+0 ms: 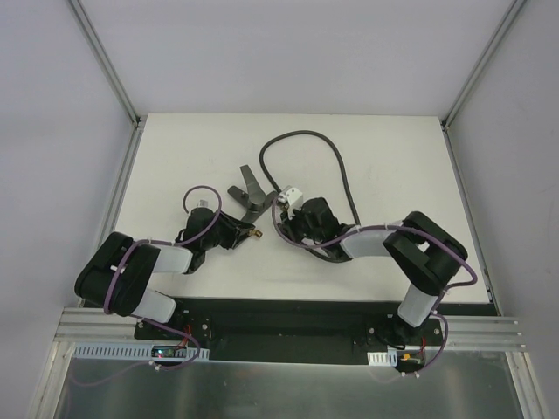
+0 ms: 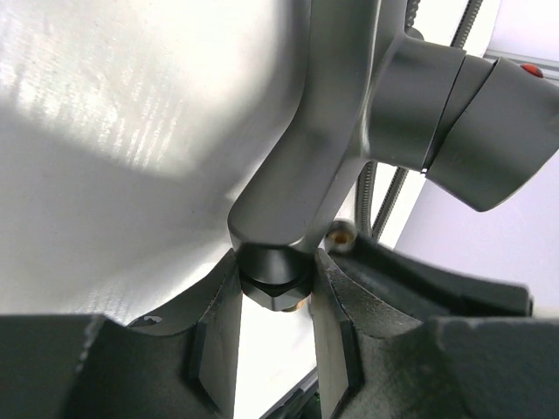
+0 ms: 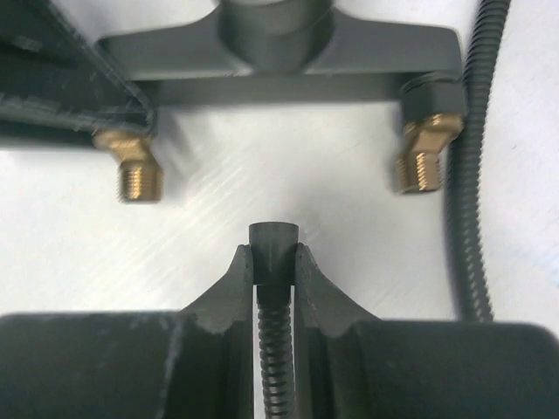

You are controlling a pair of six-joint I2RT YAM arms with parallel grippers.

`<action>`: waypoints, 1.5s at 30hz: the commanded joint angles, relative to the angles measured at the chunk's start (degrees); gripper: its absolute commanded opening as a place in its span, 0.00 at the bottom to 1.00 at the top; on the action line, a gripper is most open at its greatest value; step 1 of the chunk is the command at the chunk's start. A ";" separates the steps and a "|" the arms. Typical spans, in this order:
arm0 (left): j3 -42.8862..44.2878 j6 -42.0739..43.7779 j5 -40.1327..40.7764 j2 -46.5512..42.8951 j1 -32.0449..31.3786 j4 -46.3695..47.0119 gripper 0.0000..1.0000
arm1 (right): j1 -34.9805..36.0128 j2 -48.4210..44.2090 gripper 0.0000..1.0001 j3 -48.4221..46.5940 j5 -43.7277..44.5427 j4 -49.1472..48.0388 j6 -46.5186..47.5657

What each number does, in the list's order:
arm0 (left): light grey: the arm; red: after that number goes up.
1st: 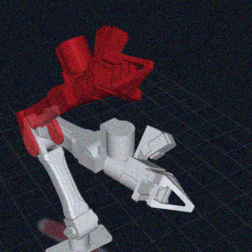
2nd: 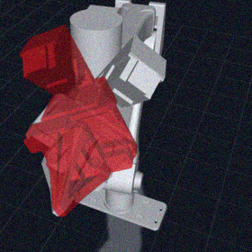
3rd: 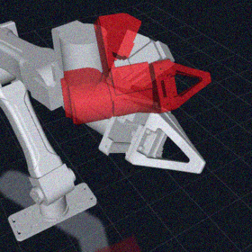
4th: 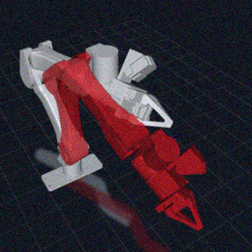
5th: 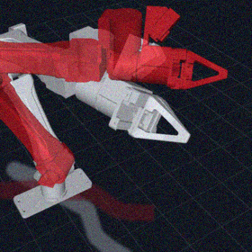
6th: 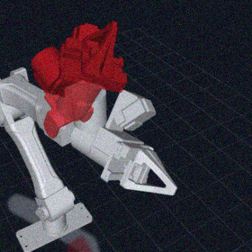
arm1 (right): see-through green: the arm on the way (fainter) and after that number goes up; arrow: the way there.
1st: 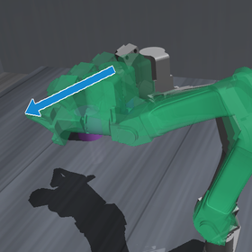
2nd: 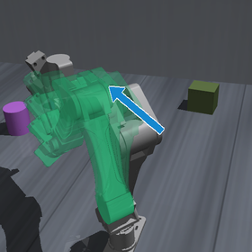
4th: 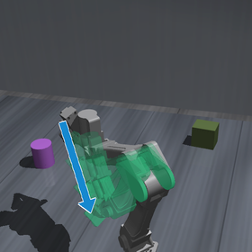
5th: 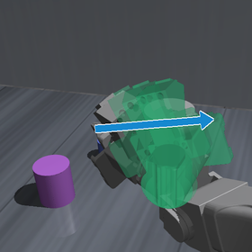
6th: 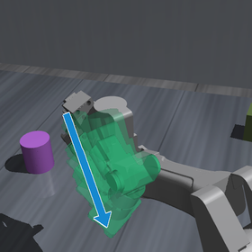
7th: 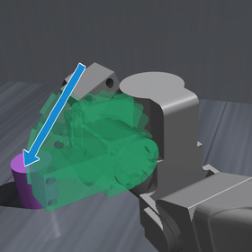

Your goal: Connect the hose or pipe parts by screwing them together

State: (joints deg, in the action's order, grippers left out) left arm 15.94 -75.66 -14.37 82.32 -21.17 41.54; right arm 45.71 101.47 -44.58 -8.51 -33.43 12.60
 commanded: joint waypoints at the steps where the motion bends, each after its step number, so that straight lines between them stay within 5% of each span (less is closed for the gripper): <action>1: 3.21 -0.81 0.57 0.03 -1.42 5.66 0.00 | 5.43 -6.36 0.01 6.77 10.95 -12.51 7.07; 8: 3.57 -1.95 -0.13 0.03 -1.95 5.57 0.00 | 12.03 -4.79 0.01 14.16 19.31 -29.39 16.66; 45: 4.71 -2.92 -0.39 -0.94 -2.30 3.81 0.00 | 20.73 2.59 0.01 5.73 29.69 -20.27 32.84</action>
State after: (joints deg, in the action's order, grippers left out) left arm 18.17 -77.56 -14.09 83.13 -22.59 40.80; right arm 66.32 103.85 -36.97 19.40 -51.77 43.55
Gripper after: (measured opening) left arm 0.304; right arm 0.156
